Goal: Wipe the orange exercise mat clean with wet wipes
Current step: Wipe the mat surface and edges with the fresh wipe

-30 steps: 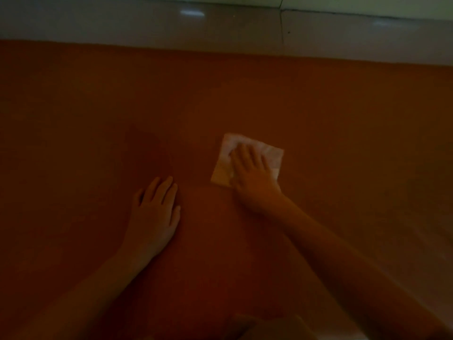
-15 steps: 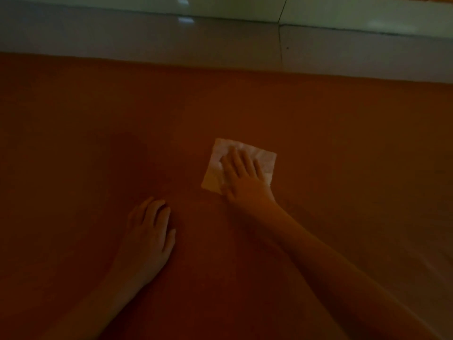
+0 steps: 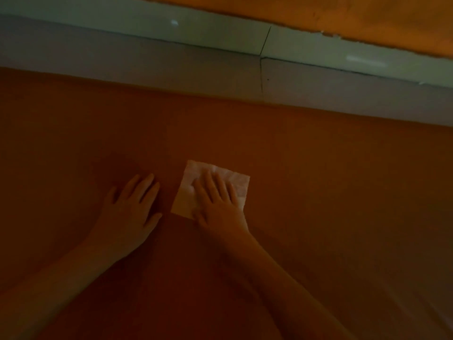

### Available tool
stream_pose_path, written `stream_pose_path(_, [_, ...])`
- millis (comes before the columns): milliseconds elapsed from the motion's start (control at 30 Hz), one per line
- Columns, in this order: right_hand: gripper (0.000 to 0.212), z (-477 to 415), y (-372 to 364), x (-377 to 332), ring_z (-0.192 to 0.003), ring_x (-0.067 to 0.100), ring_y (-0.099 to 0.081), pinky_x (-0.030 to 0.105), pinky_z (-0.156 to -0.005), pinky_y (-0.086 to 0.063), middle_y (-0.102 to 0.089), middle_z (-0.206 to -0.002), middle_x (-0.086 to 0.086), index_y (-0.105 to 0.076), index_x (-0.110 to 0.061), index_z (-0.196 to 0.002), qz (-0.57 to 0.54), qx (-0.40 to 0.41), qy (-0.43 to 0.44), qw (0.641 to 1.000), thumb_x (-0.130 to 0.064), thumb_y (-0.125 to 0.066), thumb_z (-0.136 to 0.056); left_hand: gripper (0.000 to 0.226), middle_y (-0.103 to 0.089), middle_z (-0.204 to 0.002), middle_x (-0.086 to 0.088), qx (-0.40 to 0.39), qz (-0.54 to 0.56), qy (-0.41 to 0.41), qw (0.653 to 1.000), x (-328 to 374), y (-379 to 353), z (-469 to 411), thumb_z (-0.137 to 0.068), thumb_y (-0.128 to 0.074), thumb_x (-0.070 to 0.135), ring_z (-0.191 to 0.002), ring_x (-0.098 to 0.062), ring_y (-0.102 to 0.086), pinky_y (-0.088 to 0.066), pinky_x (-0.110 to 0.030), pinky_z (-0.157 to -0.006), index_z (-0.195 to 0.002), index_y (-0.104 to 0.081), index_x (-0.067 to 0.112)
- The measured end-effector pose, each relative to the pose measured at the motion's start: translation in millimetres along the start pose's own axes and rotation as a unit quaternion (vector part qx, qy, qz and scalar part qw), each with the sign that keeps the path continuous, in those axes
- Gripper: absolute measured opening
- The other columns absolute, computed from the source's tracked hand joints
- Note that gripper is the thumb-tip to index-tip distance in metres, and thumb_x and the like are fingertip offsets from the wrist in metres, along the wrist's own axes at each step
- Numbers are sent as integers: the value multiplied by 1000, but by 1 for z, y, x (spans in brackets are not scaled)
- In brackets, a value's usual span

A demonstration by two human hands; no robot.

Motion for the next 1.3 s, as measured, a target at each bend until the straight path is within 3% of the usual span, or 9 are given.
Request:
stream_pose_path(100, [60, -3, 11, 31, -140, 21, 26, 40, -114, 15, 28, -152, 3, 8, -25, -152, 41, -11, 39, 998, -46, -17, -101, 67, 2, -161, -1, 2, -17, -14, 1000, -4, -7, 3, -97, -27, 54, -149, -23, 2, -9, -51, -118, -153, -13, 20])
stream_pose_path(333, [61, -74, 44, 71, -145, 29, 17, 47, -115, 10, 20, -158, 8, 8, -21, -153, -20, 15, -158, 987, -43, -19, -103, 67, -30, -154, -12, 46, -33, -33, 998, -3, -13, 6, -95, -26, 52, -140, -33, -30, -34, -62, -103, -144, -40, 8])
stream_pose_path(533, [61, -74, 44, 64, -146, 23, 15, 46, -118, 8, 12, -160, 2, 5, -27, -153, 93, -23, 104, 990, -50, -19, -101, 69, -32, -153, -11, 54, -41, -33, 997, -5, -19, 5, -92, -27, 50, -139, -31, -30, -37, -62, -100, -143, -42, 7])
stream_pose_path(600, [64, -89, 59, 90, -147, 25, 11, 48, -120, 2, 10, -161, 6, 3, -23, -153, 121, -25, 61, 990, -53, -14, -99, 68, -32, -153, -12, 56, -42, -39, 997, -6, -18, 5, -92, -28, 50, -138, -31, -30, -37, -62, -100, -142, -42, 7])
stream_pose_path(767, [62, -126, 79, 96, -146, 30, 16, 51, -118, 3, 19, -159, 9, 9, -19, -153, 8, 8, -169, 986, -38, -23, -104, 67, -34, -152, -12, 49, -36, -38, 997, -3, -15, 6, -91, -30, 49, -138, -32, -32, -38, -62, -100, -141, -43, 7])
stream_pose_path(1000, [60, -142, 79, 59, -147, 28, 12, 49, -117, 2, 12, -160, 6, 5, -22, -153, 78, -16, 41, 996, -39, -24, -104, 67, -35, -151, -12, 42, -46, -31, 998, -3, -12, 6, -91, -29, 49, -136, -33, -37, -41, -61, -97, -141, -44, 7])
stream_pose_path(1133, [61, -139, 91, 135, -147, 35, 5, 57, -117, -12, 8, -161, 11, -1, -19, -154, 86, 5, -86, 993, -41, -24, -102, 64, -30, -154, -11, 54, -46, -36, 997, -3, -11, 8, -94, -38, 48, -140, -32, -31, -38, -61, -102, -144, -39, 8])
stream_pose_path(1233, [60, -126, 91, 149, -147, 32, 10, 51, -119, -5, 16, -159, 11, 6, -19, -154, -5, 9, -235, 972, -38, -23, -104, 67, -35, -151, -14, 53, -53, -41, 996, -3, -10, 7, -86, -49, 44, -137, -35, -37, -40, -62, -99, -141, -44, 5])
stream_pose_path(1300, [60, -117, 85, 121, -146, 32, 13, 51, -119, -1, 17, -159, 11, 9, -17, -153, -1, 26, -227, 973, -35, -21, -104, 66, -38, -150, -16, 54, -59, -42, 996, -3, -11, 7, -85, -55, 41, -134, -37, -40, -41, -62, -97, -139, -47, 4])
Point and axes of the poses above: each hand's wrist, its own z-axis away from the middle knuckle, its own y-axis out of the back of the hand, x = y × z, the point moved 3 cm from there along -z, towards the middle knuckle
